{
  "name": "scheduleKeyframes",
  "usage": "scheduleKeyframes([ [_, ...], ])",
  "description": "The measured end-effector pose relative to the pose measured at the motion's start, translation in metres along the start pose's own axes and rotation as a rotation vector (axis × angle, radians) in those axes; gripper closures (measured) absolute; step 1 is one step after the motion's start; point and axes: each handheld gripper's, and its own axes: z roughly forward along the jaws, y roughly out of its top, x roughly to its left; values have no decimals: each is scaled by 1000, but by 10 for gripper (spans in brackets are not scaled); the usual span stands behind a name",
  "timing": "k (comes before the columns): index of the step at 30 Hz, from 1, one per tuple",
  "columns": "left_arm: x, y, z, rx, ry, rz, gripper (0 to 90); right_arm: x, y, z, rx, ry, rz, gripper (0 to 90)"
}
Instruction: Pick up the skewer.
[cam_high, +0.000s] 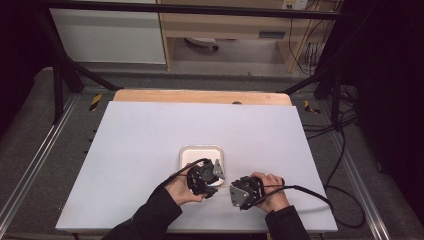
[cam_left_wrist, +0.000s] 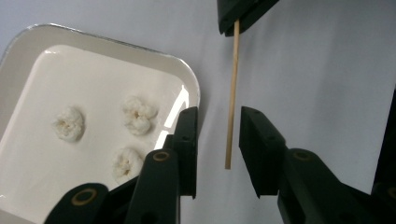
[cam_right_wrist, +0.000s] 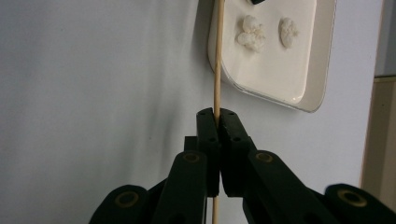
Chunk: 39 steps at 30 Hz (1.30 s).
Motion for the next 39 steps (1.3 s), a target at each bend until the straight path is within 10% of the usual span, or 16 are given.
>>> scheduleKeyframes([
  [9, -1, 4, 8, 66, 1, 9, 861, -3, 9, 0, 27, 1, -26, 888],
  [23, -3, 2, 9, 62, 12, 36, 883, -2, 8, 2, 4, -20, -21, 854],
  [28, 0, -7, 4, 37, 20, 26, 883, -4, 4, -1, -17, -39, 75, 684],
  [39, 6, -32, -5, 3, 68, -35, 883, -9, -24, -8, -90, -84, 498, 353],
])
